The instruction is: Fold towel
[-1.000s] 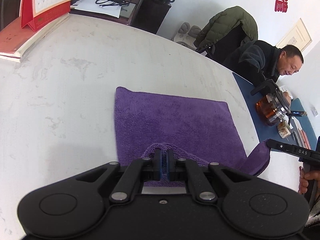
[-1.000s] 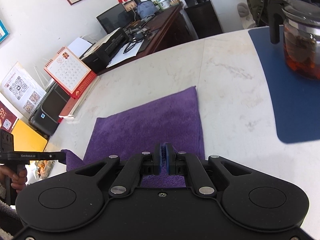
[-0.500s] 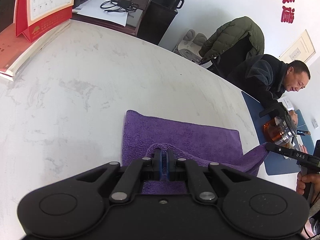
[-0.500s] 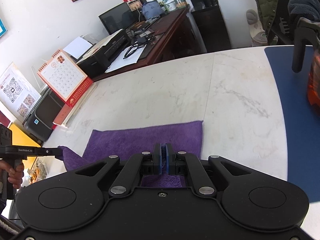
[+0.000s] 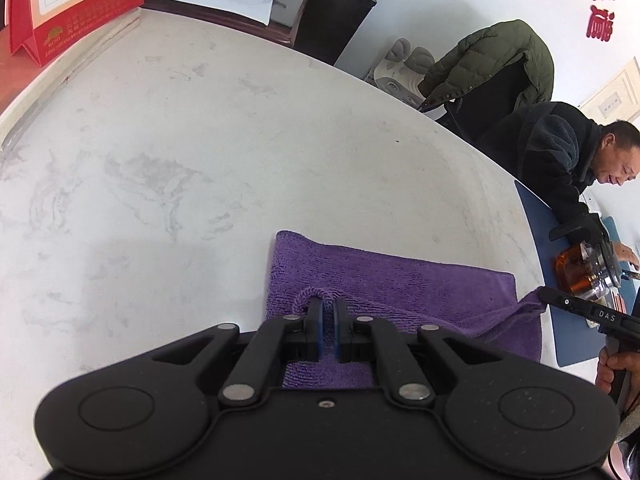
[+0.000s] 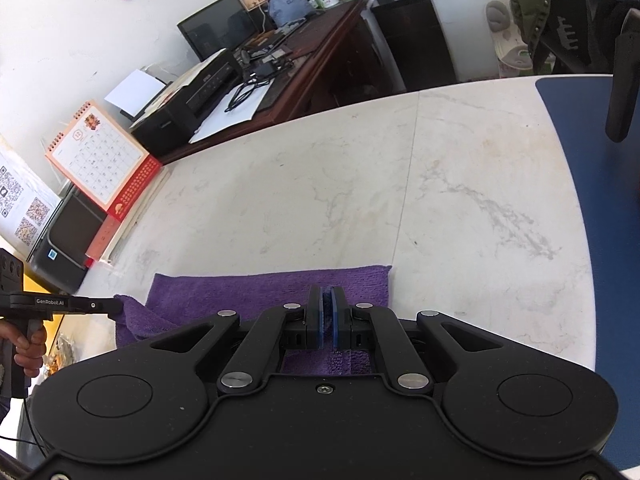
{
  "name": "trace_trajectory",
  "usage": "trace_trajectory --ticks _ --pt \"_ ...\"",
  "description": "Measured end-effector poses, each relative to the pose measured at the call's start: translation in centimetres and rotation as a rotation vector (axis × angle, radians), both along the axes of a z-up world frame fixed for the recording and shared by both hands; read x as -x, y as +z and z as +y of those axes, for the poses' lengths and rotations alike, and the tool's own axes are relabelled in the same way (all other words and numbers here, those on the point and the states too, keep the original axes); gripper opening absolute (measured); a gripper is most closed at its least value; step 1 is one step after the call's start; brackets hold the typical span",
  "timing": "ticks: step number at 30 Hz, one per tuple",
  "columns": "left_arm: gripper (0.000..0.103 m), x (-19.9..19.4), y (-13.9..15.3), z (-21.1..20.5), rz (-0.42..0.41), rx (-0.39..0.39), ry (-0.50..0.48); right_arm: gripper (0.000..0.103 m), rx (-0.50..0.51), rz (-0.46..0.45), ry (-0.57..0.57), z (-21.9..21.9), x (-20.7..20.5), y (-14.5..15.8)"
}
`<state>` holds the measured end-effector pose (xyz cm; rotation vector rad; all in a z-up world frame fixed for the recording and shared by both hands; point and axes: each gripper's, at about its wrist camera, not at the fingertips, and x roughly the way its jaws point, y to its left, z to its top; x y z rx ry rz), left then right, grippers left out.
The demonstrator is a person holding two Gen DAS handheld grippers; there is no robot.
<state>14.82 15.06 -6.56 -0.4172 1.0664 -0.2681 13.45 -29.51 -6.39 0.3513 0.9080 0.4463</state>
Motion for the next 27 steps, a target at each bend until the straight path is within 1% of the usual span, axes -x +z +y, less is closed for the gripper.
trace_trajectory --ticks 2,3,7,9,10,11,12,14,16,18,20,22,23,25,27 --pt "0.005 -0.5 -0.5 0.3 0.008 0.023 0.024 0.004 -0.009 0.011 -0.009 -0.1 -0.5 -0.5" --pt "0.006 -0.6 -0.6 0.3 0.008 0.030 0.035 0.007 -0.012 0.017 -0.018 -0.1 -0.7 -0.7" --pt "0.010 -0.8 -0.5 0.4 -0.019 0.037 0.067 0.010 -0.016 0.026 -0.047 -0.2 -1.0 -1.4" --pt "0.012 -0.7 -0.2 0.5 -0.048 0.031 0.077 0.020 -0.008 0.023 -0.062 -0.3 -0.9 -1.5" --pt "0.013 -0.6 0.0 0.5 -0.066 0.025 0.081 0.020 -0.007 0.018 -0.069 -0.4 -0.7 -1.5" --pt "0.015 -0.6 0.3 0.5 -0.087 0.015 0.089 0.023 -0.008 0.009 -0.080 -0.6 -0.6 -1.4" --pt "0.016 -0.6 0.7 0.5 -0.114 0.003 0.099 0.029 -0.010 0.000 -0.091 -0.8 -0.4 -1.3" --pt "0.019 -0.6 1.2 0.6 -0.155 -0.007 0.116 0.035 -0.002 -0.022 -0.113 -1.1 0.0 -1.0" --pt "0.020 -0.5 1.9 0.9 -0.197 -0.005 0.145 0.035 0.003 -0.044 -0.124 -1.3 0.5 -0.7" --pt "0.020 -0.3 2.4 1.0 -0.218 -0.025 0.155 0.037 0.013 -0.063 -0.125 -1.3 0.7 -0.4" --pt "0.020 0.2 2.8 0.5 -0.222 -0.077 0.128 0.037 0.043 -0.091 -0.107 -0.9 1.3 0.1" --pt "0.020 1.3 2.6 -0.8 -0.224 -0.147 0.050 0.037 0.068 -0.115 -0.059 0.1 2.0 0.5" --pt "0.020 1.9 2.3 -1.7 -0.223 -0.182 0.000 0.037 0.091 -0.122 -0.009 0.9 2.5 0.6" --pt "0.020 3.6 1.4 -4.2 -0.226 -0.281 -0.126 0.038 0.154 -0.137 0.110 3.0 3.7 0.5" --pt "0.020 5.0 0.3 -6.3 -0.228 -0.369 -0.225 0.038 0.262 -0.153 0.236 5.5 5.2 0.0"
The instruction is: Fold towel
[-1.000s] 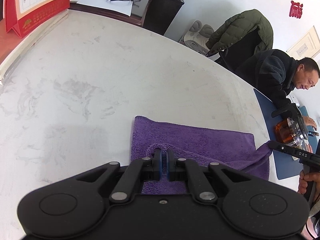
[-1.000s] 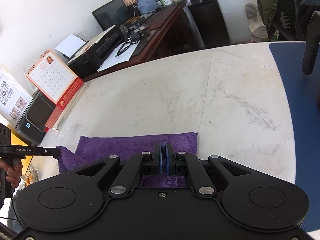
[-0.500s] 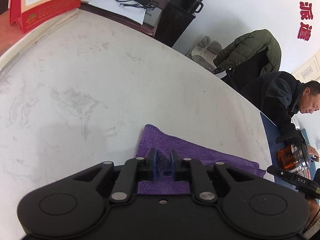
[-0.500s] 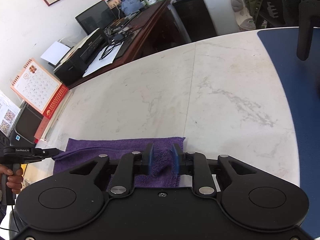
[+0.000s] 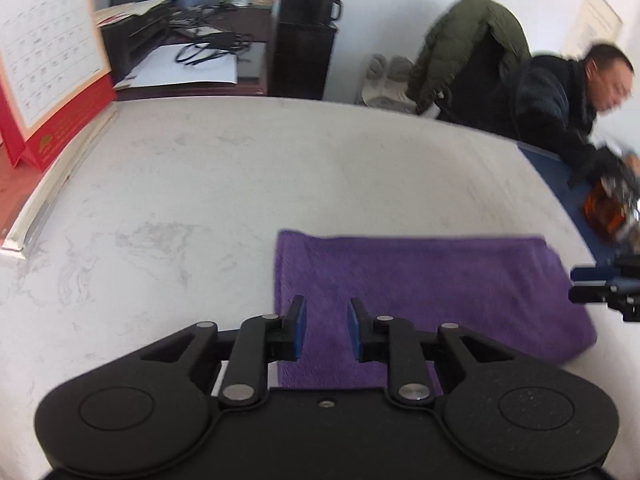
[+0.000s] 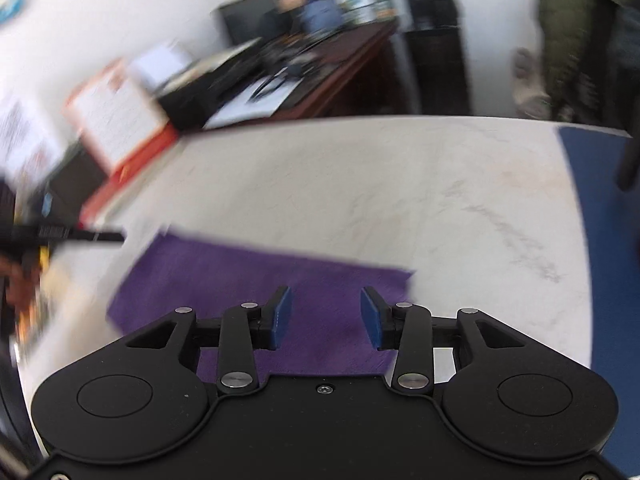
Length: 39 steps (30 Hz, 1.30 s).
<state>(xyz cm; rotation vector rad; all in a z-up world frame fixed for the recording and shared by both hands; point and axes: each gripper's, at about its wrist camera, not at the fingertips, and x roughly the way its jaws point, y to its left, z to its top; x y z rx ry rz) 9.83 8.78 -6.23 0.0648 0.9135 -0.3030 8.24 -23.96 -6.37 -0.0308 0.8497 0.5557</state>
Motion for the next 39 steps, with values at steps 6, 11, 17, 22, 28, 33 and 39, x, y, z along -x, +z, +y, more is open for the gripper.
trace_trajectory --ticks 6,11,17,22,28,33,39 --pt "0.021 2.6 -2.9 -2.6 -0.031 -0.149 -0.073 0.039 0.195 -0.026 0.155 4.6 2.4 -1.8" --pt "0.021 3.8 -2.8 -1.8 0.001 -0.116 -0.033 0.041 0.211 -0.017 0.151 5.2 2.5 -2.0" --pt "0.021 7.8 -2.4 -1.7 0.030 -0.121 -0.044 0.043 0.190 0.018 0.158 4.8 4.7 -2.1" --pt "0.022 12.6 -2.2 -1.6 0.058 -0.115 -0.031 0.048 0.177 0.036 0.203 4.6 8.5 -1.8" --pt "0.023 17.1 -1.9 -1.4 0.102 -0.119 0.005 0.050 0.164 0.067 0.257 4.5 13.1 -1.3" --pt "0.024 17.5 -1.6 -1.9 0.111 -0.126 0.040 0.052 0.135 0.077 0.287 4.3 15.0 -1.2" --pt "0.025 16.7 -1.4 -2.6 0.125 -0.157 0.052 0.052 0.083 0.071 0.292 3.6 15.0 -1.6"
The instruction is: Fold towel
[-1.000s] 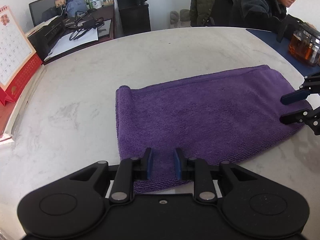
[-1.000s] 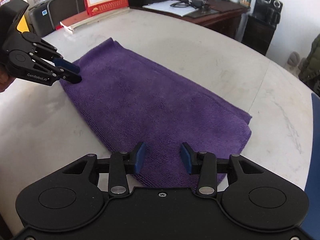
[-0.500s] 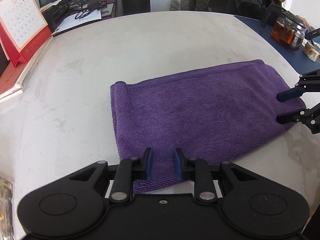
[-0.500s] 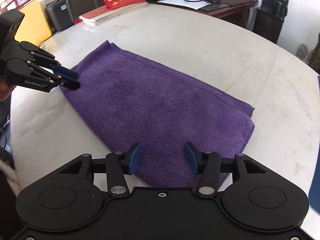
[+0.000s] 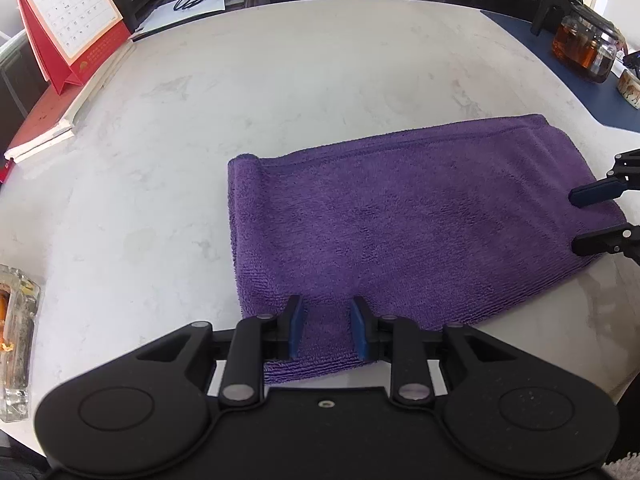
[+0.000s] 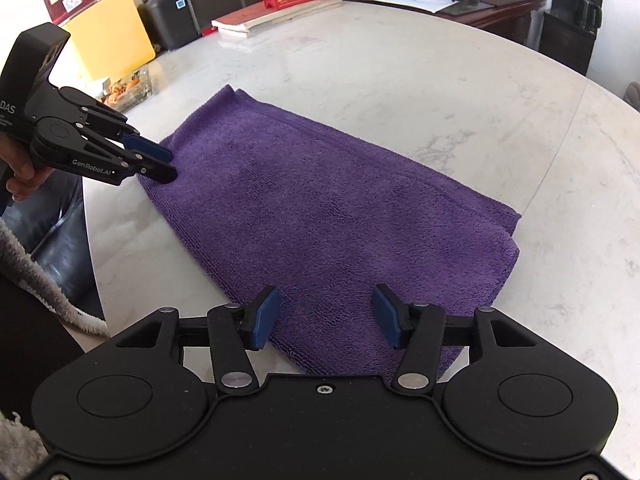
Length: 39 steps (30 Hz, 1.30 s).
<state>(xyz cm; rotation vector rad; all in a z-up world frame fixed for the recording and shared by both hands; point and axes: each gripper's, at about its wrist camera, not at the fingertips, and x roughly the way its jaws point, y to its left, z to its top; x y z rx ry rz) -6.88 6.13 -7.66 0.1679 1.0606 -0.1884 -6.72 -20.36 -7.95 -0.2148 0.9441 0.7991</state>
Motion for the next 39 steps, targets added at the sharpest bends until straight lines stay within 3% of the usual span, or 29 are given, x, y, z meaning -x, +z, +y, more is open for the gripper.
trace_trajectory --ticks 5,12,16,28,31,35,39 --pt "0.025 -0.3 0.4 0.5 0.025 0.005 0.013 0.053 -0.063 0.031 -0.018 -0.9 -0.3 -0.3" --pt "0.030 -3.5 1.5 3.3 -0.077 0.008 0.039 0.056 -0.040 0.113 -0.050 -0.2 -1.3 0.3" --pt "0.030 -6.0 0.9 4.4 -0.087 0.031 0.010 0.056 -0.043 0.152 -0.101 -0.1 -2.1 0.8" --pt "0.032 -7.3 -0.4 5.6 -0.050 0.223 -0.161 0.056 -0.034 0.198 -0.245 -0.1 -3.8 0.9" --pt "0.032 -7.1 0.2 5.4 -0.094 0.167 -0.175 0.056 -0.031 0.210 -0.266 -0.1 -4.0 0.6" --pt "0.032 -7.4 0.8 5.9 -0.094 0.189 -0.194 0.057 -0.024 0.217 -0.270 0.0 -4.2 0.5" --pt "0.032 -7.4 0.7 5.1 -0.090 0.162 -0.229 0.058 -0.031 0.220 -0.273 -0.1 -4.3 0.3"
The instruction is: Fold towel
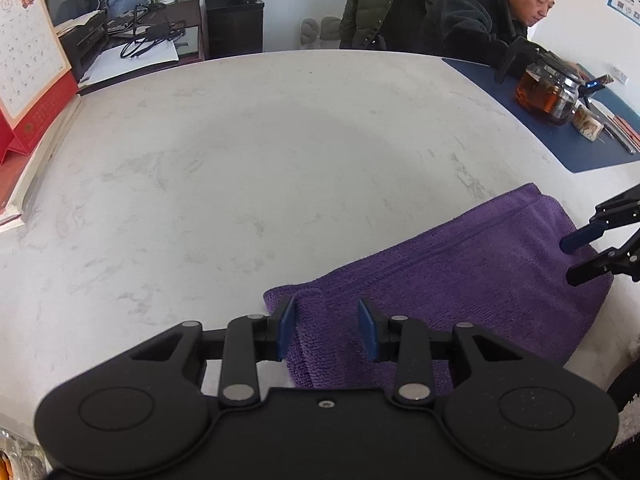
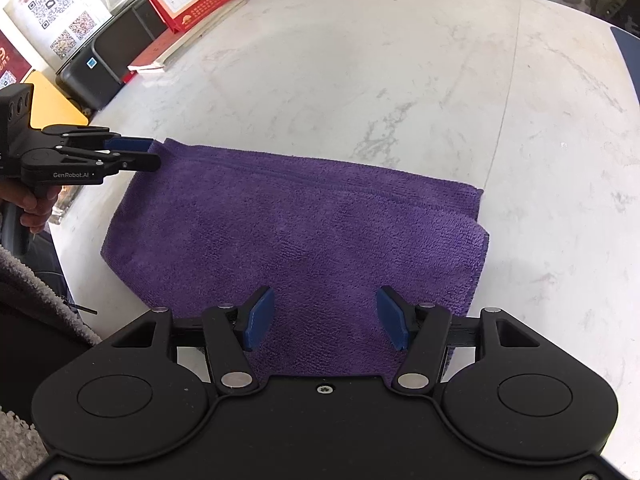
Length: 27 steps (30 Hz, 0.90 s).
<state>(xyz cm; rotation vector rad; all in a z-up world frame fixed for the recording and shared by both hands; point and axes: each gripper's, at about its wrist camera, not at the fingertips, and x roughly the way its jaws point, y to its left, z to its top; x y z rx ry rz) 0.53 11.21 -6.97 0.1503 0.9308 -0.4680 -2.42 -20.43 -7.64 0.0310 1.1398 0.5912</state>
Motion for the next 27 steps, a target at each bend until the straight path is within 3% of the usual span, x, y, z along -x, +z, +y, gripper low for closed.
trace_trajectory --ticks 6,10,18,24,27 --pt "0.032 0.9 0.1 -1.0 0.001 0.029 -0.033 0.058 0.006 0.000 0.000 0.3 -0.1 0.1" --pt "0.032 0.8 -0.6 -0.9 -0.004 -0.007 -0.003 0.059 0.008 -0.002 0.005 0.5 -0.1 0.2" --pt "0.032 0.1 -1.4 0.7 0.026 0.016 0.050 0.061 0.006 -0.004 0.011 0.3 0.1 0.3" --pt "0.032 0.3 -1.2 1.5 0.062 0.135 0.046 0.061 0.007 -0.006 0.011 0.3 0.2 0.3" --pt "0.032 0.5 -1.2 1.4 0.062 0.156 0.029 0.062 0.007 -0.007 0.011 0.3 0.2 0.3"
